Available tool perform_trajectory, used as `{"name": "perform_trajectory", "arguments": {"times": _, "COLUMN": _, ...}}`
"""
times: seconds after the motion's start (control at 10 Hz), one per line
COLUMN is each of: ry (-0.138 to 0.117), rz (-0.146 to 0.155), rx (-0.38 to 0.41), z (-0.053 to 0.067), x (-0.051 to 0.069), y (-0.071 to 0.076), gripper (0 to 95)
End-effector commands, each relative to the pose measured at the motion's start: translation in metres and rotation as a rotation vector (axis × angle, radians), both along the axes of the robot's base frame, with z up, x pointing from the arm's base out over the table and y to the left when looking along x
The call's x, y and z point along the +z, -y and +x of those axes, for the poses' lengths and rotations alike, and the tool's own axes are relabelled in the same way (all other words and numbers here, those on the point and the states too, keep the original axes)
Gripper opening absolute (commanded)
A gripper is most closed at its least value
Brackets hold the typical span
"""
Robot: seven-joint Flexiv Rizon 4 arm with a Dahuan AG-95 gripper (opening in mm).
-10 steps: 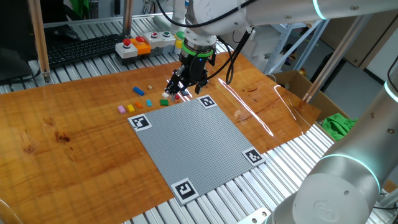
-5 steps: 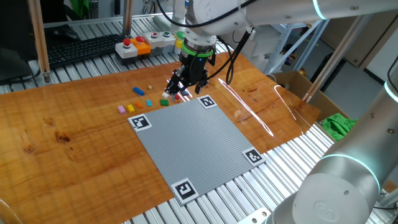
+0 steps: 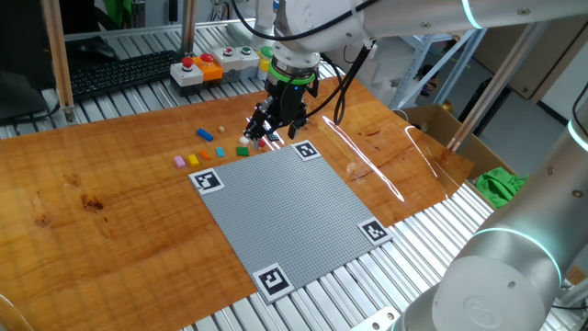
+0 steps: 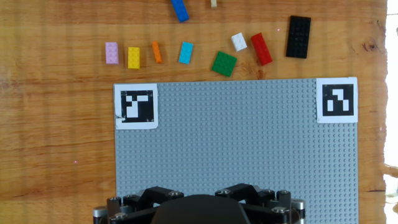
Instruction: Stack small Lego blocks randomly, one at a time
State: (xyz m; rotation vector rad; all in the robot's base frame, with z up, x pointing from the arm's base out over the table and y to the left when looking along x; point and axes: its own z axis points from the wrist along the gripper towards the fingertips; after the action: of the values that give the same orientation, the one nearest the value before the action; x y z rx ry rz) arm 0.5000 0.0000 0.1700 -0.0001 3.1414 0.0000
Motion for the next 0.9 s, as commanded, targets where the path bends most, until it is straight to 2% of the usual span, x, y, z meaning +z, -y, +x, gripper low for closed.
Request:
{"name": "perform_trajectory", "arguments": {"times": 0.1, "ry": -0.013, "rz": 0.018, "rx": 0.001, "z": 0.0001, "x": -0.0002, "y": -0.0001, "gripper": 0.0}}
{"name": "perform_trajectory", "arguments": {"times": 0.9, "ry": -0.009, "rz": 0.022, "rx": 0.008, "z": -0.0014, "x": -0.0041, "y": -0.0016, "gripper": 0.0}}
